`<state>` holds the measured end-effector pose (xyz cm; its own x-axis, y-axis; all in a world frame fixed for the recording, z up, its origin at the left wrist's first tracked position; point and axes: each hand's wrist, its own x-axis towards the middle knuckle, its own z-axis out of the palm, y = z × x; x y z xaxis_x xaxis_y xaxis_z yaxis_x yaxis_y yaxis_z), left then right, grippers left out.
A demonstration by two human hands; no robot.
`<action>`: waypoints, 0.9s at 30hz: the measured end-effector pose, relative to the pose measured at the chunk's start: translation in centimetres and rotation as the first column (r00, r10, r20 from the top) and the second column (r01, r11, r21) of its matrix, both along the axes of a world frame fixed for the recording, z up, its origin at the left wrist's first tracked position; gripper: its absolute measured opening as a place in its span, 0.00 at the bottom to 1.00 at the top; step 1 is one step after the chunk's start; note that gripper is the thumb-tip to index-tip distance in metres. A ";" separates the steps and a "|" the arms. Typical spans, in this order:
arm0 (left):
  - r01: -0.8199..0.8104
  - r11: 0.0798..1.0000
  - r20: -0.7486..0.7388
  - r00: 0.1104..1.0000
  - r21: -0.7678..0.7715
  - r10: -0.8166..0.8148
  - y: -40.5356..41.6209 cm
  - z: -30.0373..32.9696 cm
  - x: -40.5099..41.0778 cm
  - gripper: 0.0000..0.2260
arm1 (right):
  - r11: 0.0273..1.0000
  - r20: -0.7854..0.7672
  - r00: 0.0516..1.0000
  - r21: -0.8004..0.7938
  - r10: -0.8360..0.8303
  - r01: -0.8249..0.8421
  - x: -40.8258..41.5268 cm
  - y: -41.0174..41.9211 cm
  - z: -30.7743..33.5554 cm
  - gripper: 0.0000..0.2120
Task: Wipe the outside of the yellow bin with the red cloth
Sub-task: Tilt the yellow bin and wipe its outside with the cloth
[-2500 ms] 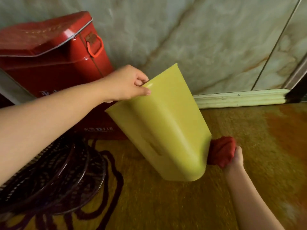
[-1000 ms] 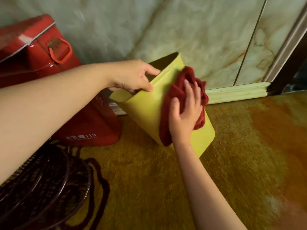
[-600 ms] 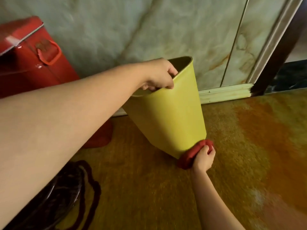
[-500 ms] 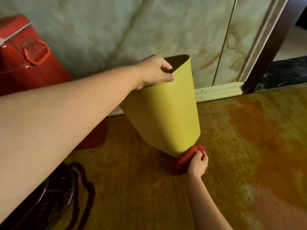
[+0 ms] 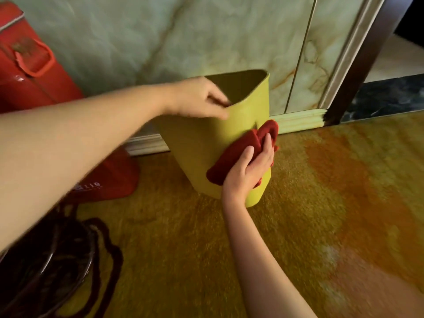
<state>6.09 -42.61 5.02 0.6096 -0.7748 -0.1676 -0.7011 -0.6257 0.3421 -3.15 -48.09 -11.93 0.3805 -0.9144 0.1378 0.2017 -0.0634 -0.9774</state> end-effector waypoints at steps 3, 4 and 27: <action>-0.008 0.983 0.119 0.993 0.185 -0.015 4.3 0.5 1.6 0.16 | 0.999 0.009 0.999 -0.011 -0.033 0.033 0.4 -1.5 -0.5 0.22; -0.026 0.989 0.170 0.985 0.147 0.001 4.9 0.0 1.8 0.13 | 0.999 0.015 0.999 -0.014 -0.041 0.042 0.5 -1.7 -0.7 0.22; 0.040 0.999 -0.119 0.992 -0.020 -0.042 4.9 -0.8 2.4 0.08 | 0.981 0.043 0.997 -0.190 0.057 -0.048 3.4 -1.1 0.0 0.21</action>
<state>8.46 -37.68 4.23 0.5538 -0.8021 -0.2235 -0.6794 -0.5905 0.4355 0.20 -49.19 -11.91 0.4163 -0.8488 0.3258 0.2564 -0.2342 -0.9378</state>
